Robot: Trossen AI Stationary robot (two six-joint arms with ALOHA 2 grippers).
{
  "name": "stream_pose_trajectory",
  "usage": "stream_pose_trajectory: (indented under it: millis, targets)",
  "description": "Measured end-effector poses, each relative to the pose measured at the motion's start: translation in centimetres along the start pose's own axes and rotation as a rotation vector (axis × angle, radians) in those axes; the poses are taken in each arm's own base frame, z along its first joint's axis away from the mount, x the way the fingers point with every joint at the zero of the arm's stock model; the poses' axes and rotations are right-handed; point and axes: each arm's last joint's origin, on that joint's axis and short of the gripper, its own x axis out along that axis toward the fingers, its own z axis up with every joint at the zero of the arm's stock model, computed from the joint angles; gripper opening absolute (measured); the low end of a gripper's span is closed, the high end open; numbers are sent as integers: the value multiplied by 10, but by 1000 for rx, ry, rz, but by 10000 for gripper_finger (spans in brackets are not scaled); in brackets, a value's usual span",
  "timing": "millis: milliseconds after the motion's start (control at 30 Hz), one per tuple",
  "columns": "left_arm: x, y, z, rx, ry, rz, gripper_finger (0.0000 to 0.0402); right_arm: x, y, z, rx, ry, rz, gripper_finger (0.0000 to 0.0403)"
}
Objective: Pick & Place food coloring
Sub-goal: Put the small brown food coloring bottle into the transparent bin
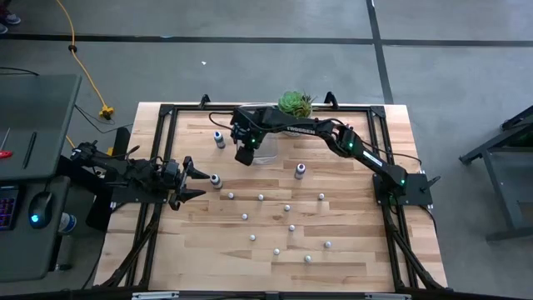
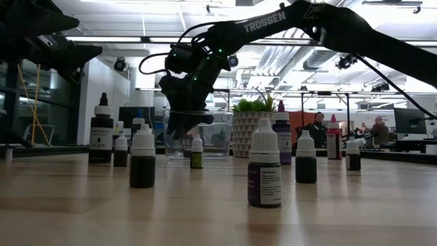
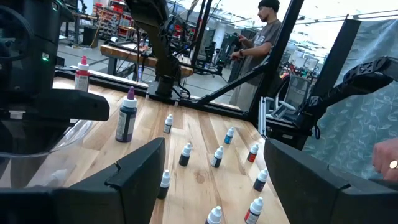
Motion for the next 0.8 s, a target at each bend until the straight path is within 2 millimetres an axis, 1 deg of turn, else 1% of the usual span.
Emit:
stream_pose_trajectory:
  millis: [100,300,400,500,600,700,800]
  targets:
    - [0,0,0,0,0,0,271,-16,3,6,-12,-51,-37,150]
    - [0,0,0,0,0,0,271,-58,3,13,-43,-118,-168,150]
    - [0,0,0,0,0,0,271,-82,10,14,-65,-148,-203,150]
    - [0,0,0,0,0,0,271,-107,27,15,-96,-188,-186,151]
    - [0,0,0,0,0,0,271,-123,49,11,-185,-187,-102,149]
    - [0,0,0,0,0,0,271,-129,77,2,-306,-145,9,150]
    - [0,0,0,0,0,-1,271,-126,103,-9,-422,-83,98,151]
